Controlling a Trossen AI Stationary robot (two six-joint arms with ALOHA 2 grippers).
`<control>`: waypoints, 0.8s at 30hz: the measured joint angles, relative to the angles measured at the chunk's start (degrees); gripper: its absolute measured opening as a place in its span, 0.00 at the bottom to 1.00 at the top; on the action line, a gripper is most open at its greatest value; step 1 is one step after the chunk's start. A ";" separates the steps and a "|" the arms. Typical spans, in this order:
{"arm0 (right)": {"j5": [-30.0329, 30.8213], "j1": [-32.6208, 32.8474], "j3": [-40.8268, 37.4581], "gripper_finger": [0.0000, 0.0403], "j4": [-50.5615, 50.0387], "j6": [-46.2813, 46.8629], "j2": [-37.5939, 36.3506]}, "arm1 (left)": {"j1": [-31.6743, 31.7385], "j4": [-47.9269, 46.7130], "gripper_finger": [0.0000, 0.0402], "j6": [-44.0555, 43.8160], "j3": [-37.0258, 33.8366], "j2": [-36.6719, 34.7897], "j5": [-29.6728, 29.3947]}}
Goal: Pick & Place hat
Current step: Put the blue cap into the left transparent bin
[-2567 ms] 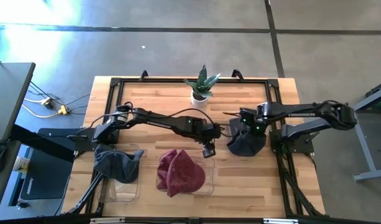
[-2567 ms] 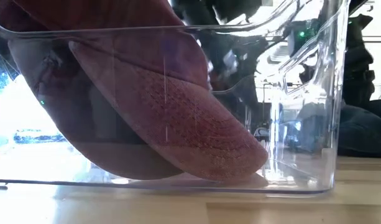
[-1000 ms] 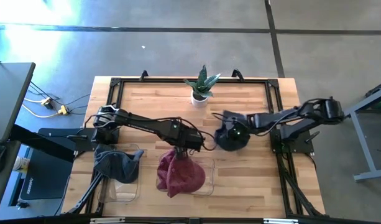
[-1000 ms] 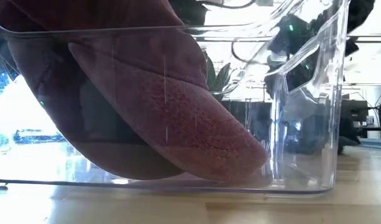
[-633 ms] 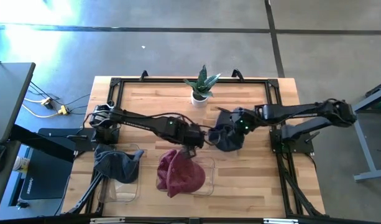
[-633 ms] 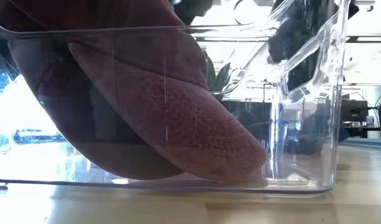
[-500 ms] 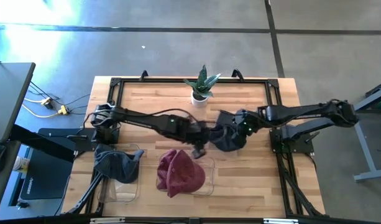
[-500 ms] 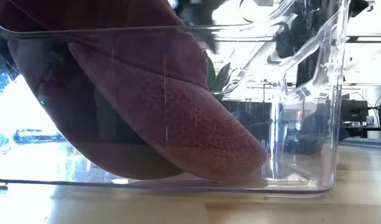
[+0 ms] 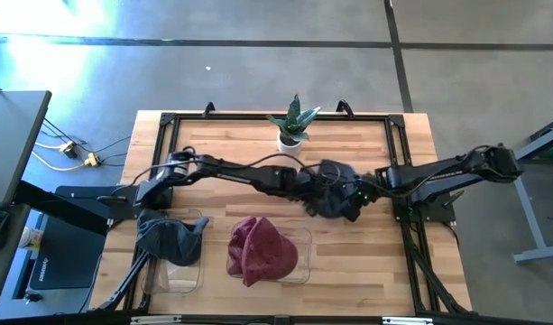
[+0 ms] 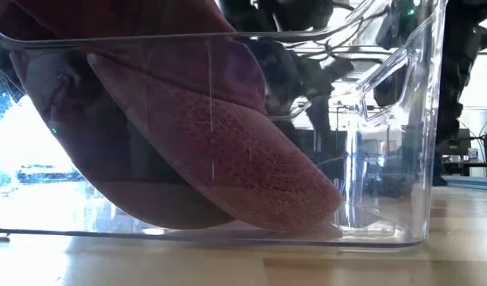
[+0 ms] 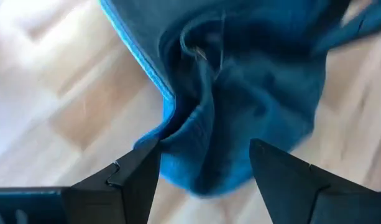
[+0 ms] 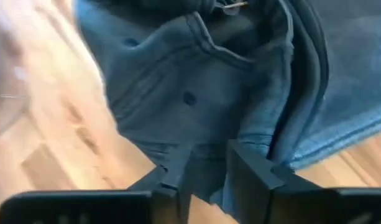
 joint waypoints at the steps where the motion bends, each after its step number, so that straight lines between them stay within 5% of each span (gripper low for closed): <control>1: 0.08 -0.12 -0.41 0.19 -0.13 0.32 -0.01 | 0.33 1.31 0.60 -0.02 0.28 0.83 -0.81; 6: -0.57 -0.12 -0.88 0.08 -3.62 0.19 -0.13 | 0.30 -0.82 0.60 -0.94 0.16 1.46 -2.64; 12: 0.96 -0.07 0.82 0.01 -12.48 -0.28 -0.19 | 0.29 -7.52 0.60 -7.66 0.17 1.40 -13.22; 19: 1.45 -0.05 4.80 0.09 -17.07 -4.08 -2.13 | -0.39 -14.16 0.60 -5.51 6.87 1.36 -12.92; 24: -0.35 -0.07 8.17 0.25 -16.40 -14.99 -4.58 | -2.21 -19.97 0.60 -2.11 13.72 1.36 -12.24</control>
